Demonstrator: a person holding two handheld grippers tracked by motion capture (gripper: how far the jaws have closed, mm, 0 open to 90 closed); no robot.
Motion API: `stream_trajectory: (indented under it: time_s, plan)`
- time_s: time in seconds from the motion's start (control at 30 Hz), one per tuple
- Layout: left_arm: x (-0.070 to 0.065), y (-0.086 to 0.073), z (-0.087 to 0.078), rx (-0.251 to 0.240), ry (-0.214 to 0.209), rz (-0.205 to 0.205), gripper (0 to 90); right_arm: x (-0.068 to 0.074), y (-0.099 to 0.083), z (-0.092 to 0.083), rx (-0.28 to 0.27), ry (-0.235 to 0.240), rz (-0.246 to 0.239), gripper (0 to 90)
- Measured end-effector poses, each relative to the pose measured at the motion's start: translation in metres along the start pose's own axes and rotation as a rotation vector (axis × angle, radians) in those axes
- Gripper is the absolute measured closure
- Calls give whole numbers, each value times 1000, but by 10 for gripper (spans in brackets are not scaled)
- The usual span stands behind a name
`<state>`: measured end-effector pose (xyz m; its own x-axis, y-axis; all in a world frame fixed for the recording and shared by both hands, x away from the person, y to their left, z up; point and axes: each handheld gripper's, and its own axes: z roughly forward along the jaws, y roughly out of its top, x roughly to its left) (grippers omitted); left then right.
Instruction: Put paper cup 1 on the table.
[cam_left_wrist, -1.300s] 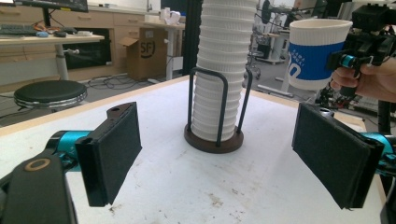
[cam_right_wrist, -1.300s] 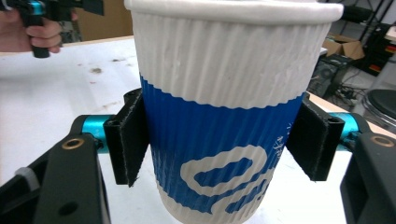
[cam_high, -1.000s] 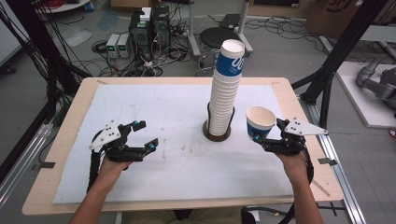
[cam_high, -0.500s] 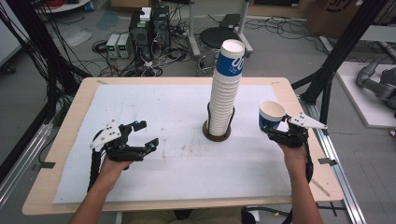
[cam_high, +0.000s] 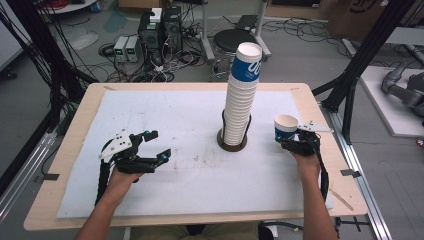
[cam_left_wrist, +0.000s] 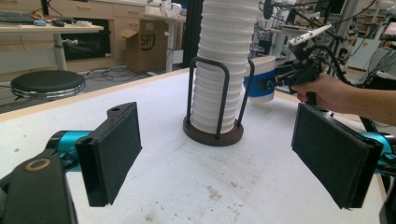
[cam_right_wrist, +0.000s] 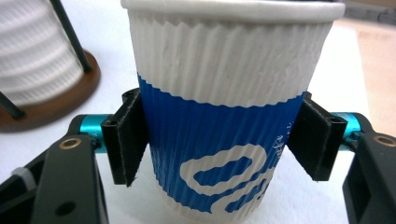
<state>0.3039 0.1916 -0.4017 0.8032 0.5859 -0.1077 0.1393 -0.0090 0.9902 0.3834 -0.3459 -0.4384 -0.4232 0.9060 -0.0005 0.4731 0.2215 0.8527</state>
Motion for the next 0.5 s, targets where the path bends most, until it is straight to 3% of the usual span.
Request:
stream_trajectory:
  time_s: [0.33, 0.43, 0.5]
  plan:
    - [1, -1, 0, 9, 5, 1, 157, -1, -4, -4, 16, 10, -10, 264]
    - [0, -1, 1, 9, 4, -3, 158, -4, -8, -9, 26, 15, 26, 254]
    - [0, -1, 2, 11, 3, 4, 157, -4, -9, -11, 37, 18, 19, 249]
